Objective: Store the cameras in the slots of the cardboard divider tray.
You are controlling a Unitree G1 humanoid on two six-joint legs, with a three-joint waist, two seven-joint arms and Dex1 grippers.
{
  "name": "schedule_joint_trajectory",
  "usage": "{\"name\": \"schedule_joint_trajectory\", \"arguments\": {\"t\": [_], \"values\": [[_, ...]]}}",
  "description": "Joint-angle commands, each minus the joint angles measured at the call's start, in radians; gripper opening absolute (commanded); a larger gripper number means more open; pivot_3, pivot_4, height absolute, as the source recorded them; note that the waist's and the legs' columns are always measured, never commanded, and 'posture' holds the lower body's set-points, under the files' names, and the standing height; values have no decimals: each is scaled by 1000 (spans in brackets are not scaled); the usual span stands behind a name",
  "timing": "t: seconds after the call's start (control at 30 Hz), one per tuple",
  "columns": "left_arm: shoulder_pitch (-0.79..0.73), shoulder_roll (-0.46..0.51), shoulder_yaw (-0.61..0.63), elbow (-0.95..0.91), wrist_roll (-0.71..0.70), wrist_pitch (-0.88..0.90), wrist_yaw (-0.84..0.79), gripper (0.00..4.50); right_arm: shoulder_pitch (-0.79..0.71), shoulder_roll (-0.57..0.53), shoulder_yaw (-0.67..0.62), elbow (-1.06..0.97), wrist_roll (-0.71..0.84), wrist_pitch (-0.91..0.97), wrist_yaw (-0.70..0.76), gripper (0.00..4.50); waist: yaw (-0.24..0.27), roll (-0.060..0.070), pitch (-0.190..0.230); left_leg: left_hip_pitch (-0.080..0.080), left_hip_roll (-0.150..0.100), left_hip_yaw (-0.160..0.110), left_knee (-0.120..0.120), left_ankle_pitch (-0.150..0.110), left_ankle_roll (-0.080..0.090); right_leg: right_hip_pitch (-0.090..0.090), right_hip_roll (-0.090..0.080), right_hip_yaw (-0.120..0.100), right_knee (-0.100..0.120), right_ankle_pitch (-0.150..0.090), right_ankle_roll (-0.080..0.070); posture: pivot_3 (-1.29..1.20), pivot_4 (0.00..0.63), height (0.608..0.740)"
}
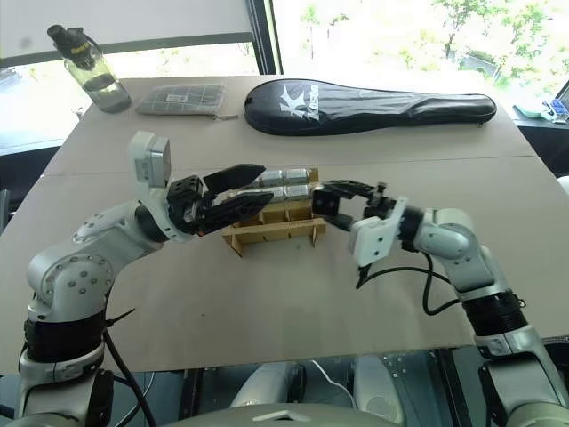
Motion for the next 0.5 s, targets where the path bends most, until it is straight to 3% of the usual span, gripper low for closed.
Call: {"name": "schedule_joint_trajectory", "arguments": {"t": [0.03,0.47,0.5], "values": [[8,20,-14,-5,18,2,-40,3877,-63,21,31,-43,-5,-27,-17,1976,0,0,0,-1,0,0,0,0,0,-1,0,0,0,0,0,0,150,740],[54,53,-10,9,25,11,-107,3877,-130,39,60,-72,5,-14,-33,1976,5,0,0,-1,0,-1,1,0,-1,-1,0,0,1,0,0,0,150,740],[51,52,-13,11,27,11,-111,3313,-128,42,66,-78,6,-11,-32,1976,4,0,0,-1,0,-1,1,0,-1,-1,0,-1,1,0,0,0,150,740]]}}
